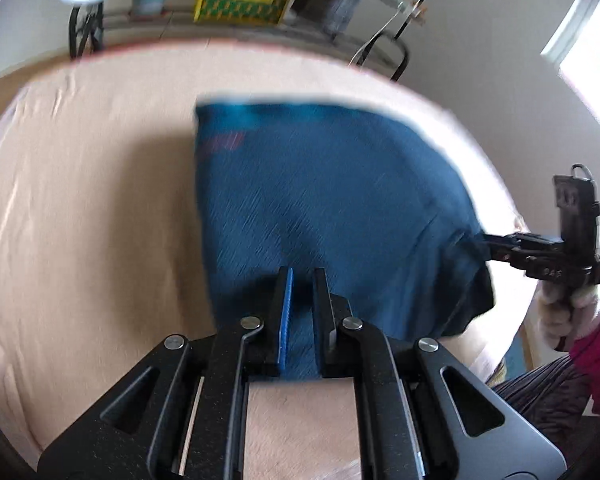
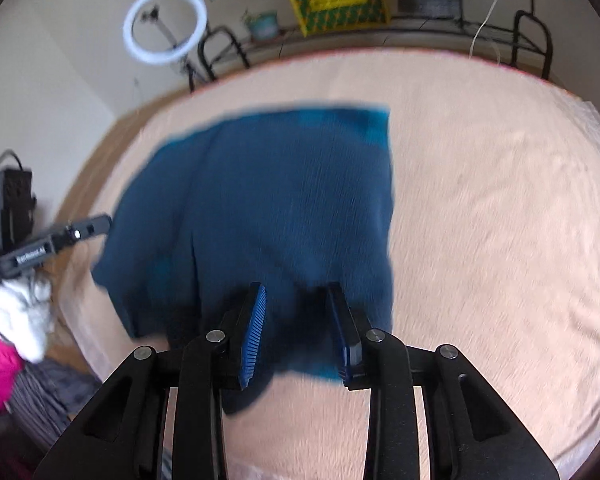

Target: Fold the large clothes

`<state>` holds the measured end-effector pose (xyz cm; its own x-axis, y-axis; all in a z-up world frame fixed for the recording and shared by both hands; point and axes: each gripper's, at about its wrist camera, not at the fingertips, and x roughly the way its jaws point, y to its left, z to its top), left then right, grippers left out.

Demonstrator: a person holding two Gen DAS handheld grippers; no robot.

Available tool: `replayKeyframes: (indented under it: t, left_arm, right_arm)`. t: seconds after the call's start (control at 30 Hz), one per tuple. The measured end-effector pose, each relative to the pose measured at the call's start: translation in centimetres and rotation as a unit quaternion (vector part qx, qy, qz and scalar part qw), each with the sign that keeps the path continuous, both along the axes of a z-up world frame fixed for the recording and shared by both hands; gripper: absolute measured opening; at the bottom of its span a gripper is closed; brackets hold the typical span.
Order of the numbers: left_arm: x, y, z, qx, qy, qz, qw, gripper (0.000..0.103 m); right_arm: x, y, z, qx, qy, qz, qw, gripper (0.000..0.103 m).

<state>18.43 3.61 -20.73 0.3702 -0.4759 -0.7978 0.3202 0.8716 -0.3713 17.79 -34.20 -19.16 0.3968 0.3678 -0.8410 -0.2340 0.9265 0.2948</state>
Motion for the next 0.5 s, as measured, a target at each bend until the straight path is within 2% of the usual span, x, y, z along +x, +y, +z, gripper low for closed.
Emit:
replayKeyframes:
  t: [0.03,0.1,0.3,0.4,0.43,0.47,0.5]
  left_arm:
    - [-0.1,0.4,-0.8,-0.009,0.012,0.003,0.9999,0.006]
    - [-0.3,0.9,-1.1,-0.017,0.011,0.004,0.9998,0.006]
    - [-1.9,2.4,-0.6,-0.009,0.022,0.004,0.9997,0.006]
    - [-2.6,4.1,0.8,-0.051,0.008,0.028,0.9983,0.007]
    - [-2.6,4.9,1.3,-0.068,-0.003,0.040,0.9969,0.017]
    - [-2.3,5.7,1.5,-0.081,-0.007,0.053,0.9953,0.041]
    - [-1.9,6.3,1.5,-0.095,-0.005,0.067,0.9932,0.055]
  right_arm:
    - [-0.3,0.3,-0.9,-0.009,0.011,0.002,1.000,0.029]
    - [-0.8,0.6,-1.6,-0.020,0.015,0.009,1.000,0.029]
    - [-1.9,0.1,-1.6,-0.013,0.033,0.018,0.999,0.030]
    - [-2.8,-0.8,-0.3,0.007,0.026,0.026,0.999,0.029]
    - [-2.9,-1.5,0.6,0.019,0.012,0.022,0.999,0.029]
    - [-3.4,-2.6,1.6,0.043,-0.007,0.017,0.999,0.032]
    - [-3.7,-3.5,2.2,0.058,-0.023,0.009,0.998,0.039]
